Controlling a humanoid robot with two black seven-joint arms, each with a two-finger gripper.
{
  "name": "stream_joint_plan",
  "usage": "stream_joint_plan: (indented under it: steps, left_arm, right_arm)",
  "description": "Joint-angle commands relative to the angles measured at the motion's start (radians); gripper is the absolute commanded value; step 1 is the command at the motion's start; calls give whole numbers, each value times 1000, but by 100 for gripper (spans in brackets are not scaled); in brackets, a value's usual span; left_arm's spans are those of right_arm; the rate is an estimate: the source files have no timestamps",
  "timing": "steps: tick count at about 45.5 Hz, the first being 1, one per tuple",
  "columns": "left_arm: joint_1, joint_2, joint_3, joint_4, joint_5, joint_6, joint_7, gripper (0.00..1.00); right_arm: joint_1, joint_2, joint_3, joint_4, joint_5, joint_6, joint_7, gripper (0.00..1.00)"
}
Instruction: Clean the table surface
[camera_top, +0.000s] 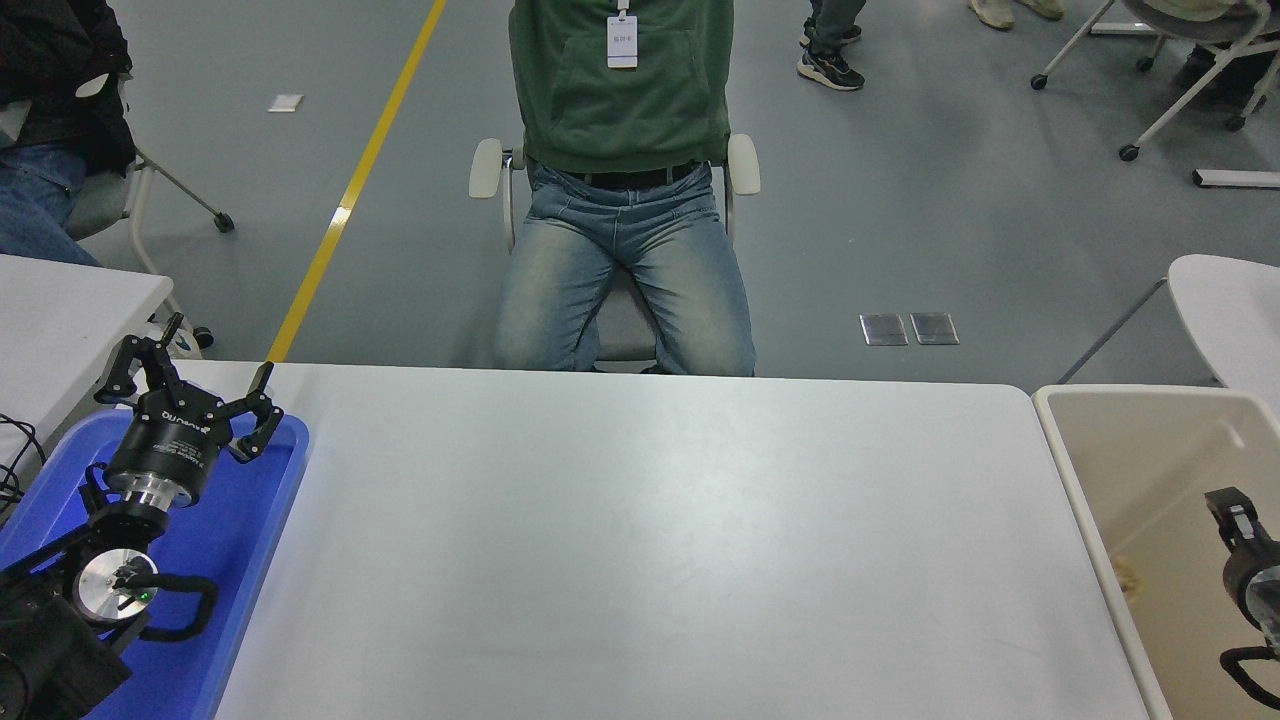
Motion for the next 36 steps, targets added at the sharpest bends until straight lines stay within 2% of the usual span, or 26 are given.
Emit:
stream_joint_plan:
  steps: [1,20,28,36]
  left_arm:
    - [0,0,0,0,0,0,0,100]
    - [0,0,0,0,0,0,0,100]
    - [0,0,0,0,0,0,0,100]
    - [0,0,0,0,0,0,0,100]
  right_arm:
    - [4,-133,31,226,92,-6,0,100]
    - [-34,-111,323,550,282,-8,1,100]
    - [-60,2,445,592,382,-8,3,100]
    - [-108,149,524,590,391,-5,7,100]
